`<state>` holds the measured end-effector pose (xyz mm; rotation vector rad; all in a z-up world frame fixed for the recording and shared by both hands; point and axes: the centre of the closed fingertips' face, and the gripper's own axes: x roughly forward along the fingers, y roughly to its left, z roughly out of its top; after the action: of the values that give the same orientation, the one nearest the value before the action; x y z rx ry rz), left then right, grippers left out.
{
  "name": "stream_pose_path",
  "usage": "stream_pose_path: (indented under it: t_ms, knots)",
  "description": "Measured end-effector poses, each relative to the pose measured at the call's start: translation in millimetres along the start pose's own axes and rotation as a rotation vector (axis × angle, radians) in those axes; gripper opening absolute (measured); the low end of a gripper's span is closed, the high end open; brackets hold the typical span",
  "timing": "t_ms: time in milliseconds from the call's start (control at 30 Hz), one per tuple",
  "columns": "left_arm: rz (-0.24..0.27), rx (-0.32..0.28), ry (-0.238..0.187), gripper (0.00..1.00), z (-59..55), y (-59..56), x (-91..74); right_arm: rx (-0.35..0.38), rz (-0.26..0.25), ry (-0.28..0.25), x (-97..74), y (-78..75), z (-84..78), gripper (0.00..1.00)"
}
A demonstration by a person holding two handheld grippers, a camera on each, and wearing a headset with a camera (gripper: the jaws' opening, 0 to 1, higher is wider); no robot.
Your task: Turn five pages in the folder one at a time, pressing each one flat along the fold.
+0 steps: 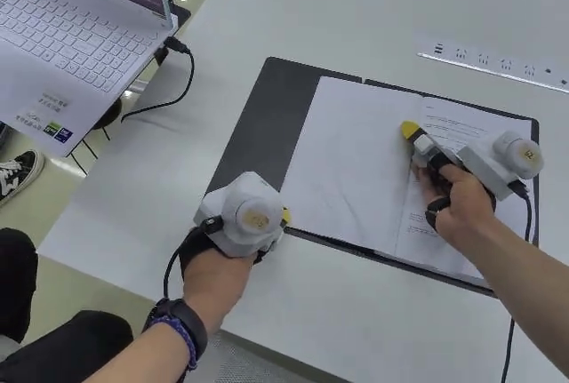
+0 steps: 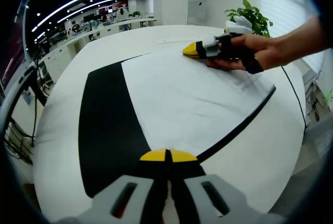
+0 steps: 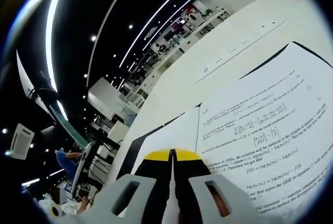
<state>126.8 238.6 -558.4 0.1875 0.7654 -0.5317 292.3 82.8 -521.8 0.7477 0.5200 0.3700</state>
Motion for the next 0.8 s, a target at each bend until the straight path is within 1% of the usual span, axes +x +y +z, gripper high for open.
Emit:
stream_pose_path:
  t_ms: [167,300,500,600,700,800]
  knots:
    - [-0.001,-0.005,-0.005,0.00,0.0,0.1,0.1,-0.016,-0.011,0.009,11.1,-2.2,8.9,0.00]
    - [-0.003,-0.008,-0.005,0.00,0.0,0.0,-0.3,-0.006,-0.015,0.000,16.3,-5.0,14.8,0.00]
    - [-0.006,-0.016,-0.009,0.00,-0.2,0.6,0.4,-0.006,-0.009,-0.007,20.0,-10.0,18.0,0.00]
    - [-0.011,-0.013,-0.008,0.00,0.0,0.3,0.1,0.009,-0.009,-0.018,22.7,-12.5,22.1,0.00]
    - [-0.012,-0.013,-0.008,0.00,-0.1,0.3,0.2,0.028,-0.021,-0.039,26.8,-16.1,27.6,0.00]
    - [-0.011,-0.016,-0.007,0.00,0.0,0.2,0.0,0.043,-0.025,-0.045,27.6,-17.3,28.7,0.00]
